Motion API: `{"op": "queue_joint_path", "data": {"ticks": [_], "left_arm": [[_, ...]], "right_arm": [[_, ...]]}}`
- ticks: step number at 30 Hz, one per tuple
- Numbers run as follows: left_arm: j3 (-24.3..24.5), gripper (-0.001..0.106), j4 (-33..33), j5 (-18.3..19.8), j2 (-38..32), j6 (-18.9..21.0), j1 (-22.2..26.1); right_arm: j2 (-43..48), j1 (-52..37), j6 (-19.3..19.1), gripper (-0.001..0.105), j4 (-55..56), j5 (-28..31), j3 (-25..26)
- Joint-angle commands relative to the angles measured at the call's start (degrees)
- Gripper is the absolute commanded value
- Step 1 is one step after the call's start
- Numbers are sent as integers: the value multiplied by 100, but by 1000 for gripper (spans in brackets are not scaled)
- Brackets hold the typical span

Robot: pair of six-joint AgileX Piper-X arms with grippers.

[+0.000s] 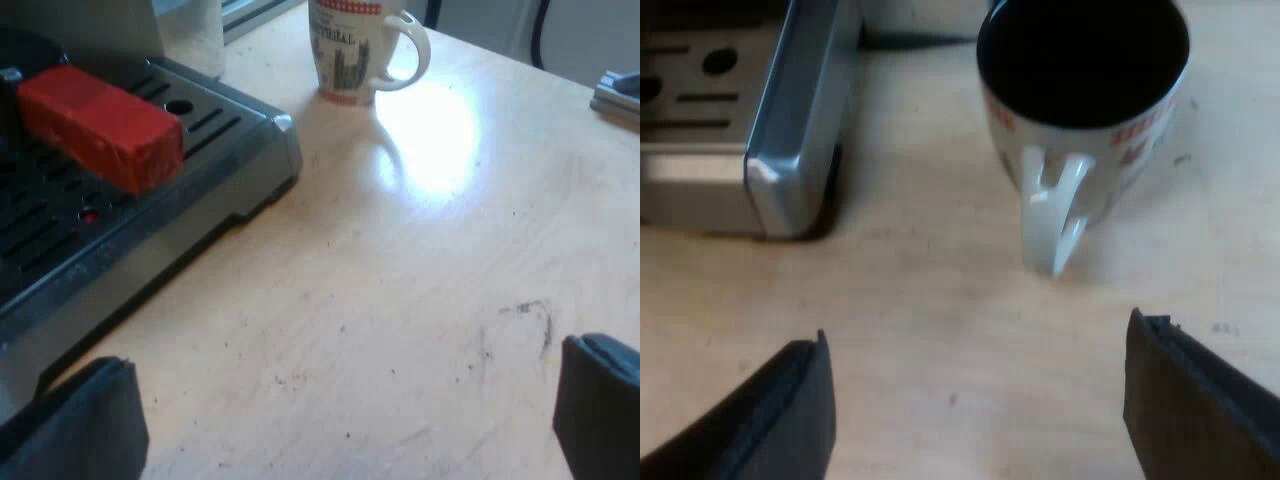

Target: Place mug into machine

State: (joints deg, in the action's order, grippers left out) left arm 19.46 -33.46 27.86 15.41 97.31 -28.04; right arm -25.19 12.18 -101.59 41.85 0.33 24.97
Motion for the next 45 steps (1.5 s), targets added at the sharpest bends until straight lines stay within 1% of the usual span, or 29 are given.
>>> {"op": "queue_joint_path", "data": {"ticks": [1,3,7,11,15,17,20,21,23,24,26,29,31,32,41,45], "left_arm": [[33,84,166,70,117,54,-27],[33,84,166,70,326,54,-27],[33,84,307,70,541,54,-27],[33,84,381,70,603,54,-27],[33,84,381,70,603,54,-27],[33,84,381,70,603,54,-27],[33,84,381,70,603,54,-27],[33,84,381,70,603,54,-27],[33,84,381,70,603,54,-27],[33,84,381,70,603,54,-27],[33,84,381,70,603,54,-27],[33,84,381,70,603,54,-27],[33,84,381,70,603,54,-27],[33,84,381,70,603,54,-27],[17,84,381,70,608,54,-27],[17,84,381,70,608,54,-27]], "right_arm": [[17,9,135,63,-1687,414,-863],[17,9,291,63,-2303,412,-1242],[17,9,303,63,-3029,412,-1693],[-99,9,293,63,-3858,412,-2136],[-405,9,280,63,-4322,437,-2309],[-683,9,280,63,-4629,619,-2352],[-1122,9,239,63,-5119,810,-2350],[-1223,9,239,63,-5205,810,-2350],[-1720,9,239,63,-5749,809,-2350],[-1760,9,239,63,-5785,809,-2350],[-2254,9,286,63,-6196,809,-2350],[-2457,9,285,63,-6366,851,-2350],[-3119,9,285,63,-6983,1020,-2272],[-3303,9,285,63,-7117,1019,-2208],[-4497,9,285,63,-7214,1019,-1569],[-4717,9,285,63,-7214,1019,-1430]]}}
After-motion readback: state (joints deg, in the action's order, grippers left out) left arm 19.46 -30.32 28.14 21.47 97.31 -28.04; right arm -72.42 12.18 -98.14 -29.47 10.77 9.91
